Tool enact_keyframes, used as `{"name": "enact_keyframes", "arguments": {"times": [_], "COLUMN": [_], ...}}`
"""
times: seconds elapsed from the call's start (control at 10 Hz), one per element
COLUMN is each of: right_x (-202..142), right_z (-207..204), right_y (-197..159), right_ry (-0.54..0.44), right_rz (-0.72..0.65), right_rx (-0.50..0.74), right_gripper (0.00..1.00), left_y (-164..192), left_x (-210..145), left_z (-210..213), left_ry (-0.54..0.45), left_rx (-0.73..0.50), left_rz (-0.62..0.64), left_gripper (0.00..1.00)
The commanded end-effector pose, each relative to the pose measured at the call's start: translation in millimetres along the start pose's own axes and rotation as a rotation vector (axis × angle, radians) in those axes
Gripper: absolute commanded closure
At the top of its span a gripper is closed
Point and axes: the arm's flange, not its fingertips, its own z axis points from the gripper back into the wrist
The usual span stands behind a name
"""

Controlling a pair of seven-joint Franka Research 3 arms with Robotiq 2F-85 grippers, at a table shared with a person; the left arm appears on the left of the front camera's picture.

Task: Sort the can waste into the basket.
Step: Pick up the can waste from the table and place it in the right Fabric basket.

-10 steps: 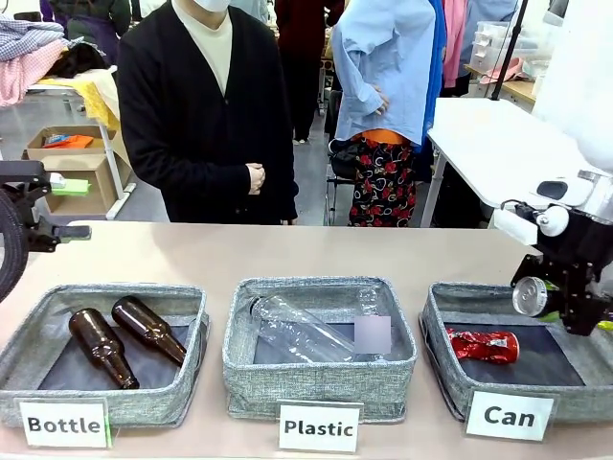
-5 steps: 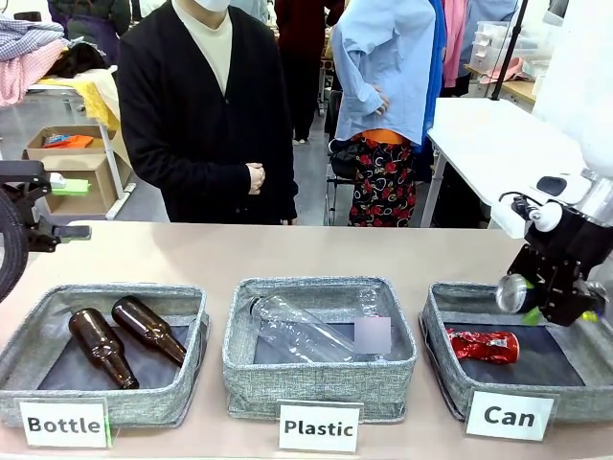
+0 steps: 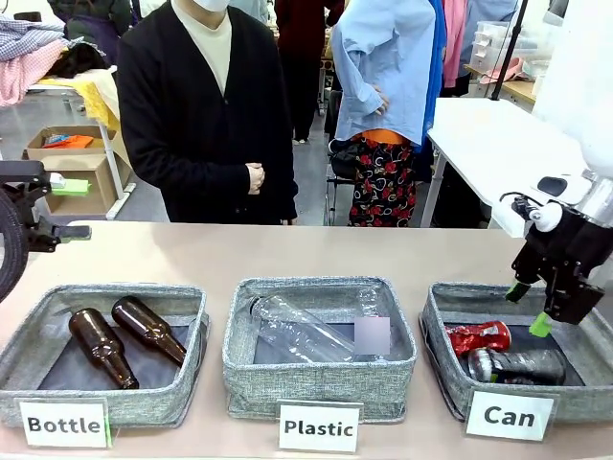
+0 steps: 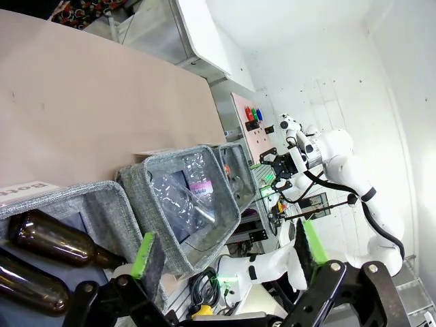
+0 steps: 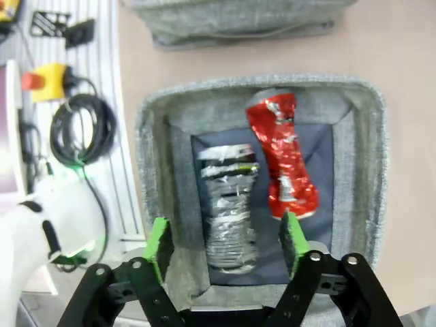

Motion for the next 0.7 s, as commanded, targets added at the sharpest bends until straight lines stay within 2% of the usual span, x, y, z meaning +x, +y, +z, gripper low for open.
{"name": "enact_keyframes", "arguments": {"times": [0.0, 0.1, 0.2, 0.3, 0.4, 0.5, 0.6], "right_x": [5, 9, 10, 10, 19, 19, 17], "right_z": [-3, 1, 7, 13, 24, 36, 39], "right_y": [0, -8, -20, -24, -33, -44, -50], "right_ry": [-0.071, -0.173, -0.331, -0.428, -0.799, -1.078, -1.195], "right_rz": [-0.132, -0.375, -0.599, -0.707, -0.959, -1.025, -1.149], "right_rx": [0.009, 0.067, 0.079, 0.179, 0.359, 0.371, 0.437], "right_gripper": [0.00, 0.00, 0.00, 0.00, 0.00, 0.00, 0.00], "left_y": [0, 0, 0, 0, 0, 0, 0], "left_x": [0, 0, 0, 0, 0, 0, 0], "left_z": [4, 4, 4, 4, 4, 4, 4], "left_ry": [0.016, 0.016, 0.016, 0.016, 0.016, 0.016, 0.016], "left_rx": [-0.006, -0.006, -0.006, -0.006, -0.006, -0.006, -0.006], "left_rz": [-0.008, -0.008, -0.008, -0.008, -0.008, -0.008, -0.008], "left_gripper": [0.00, 0.00, 0.00, 0.00, 0.00, 0.00, 0.00]}}
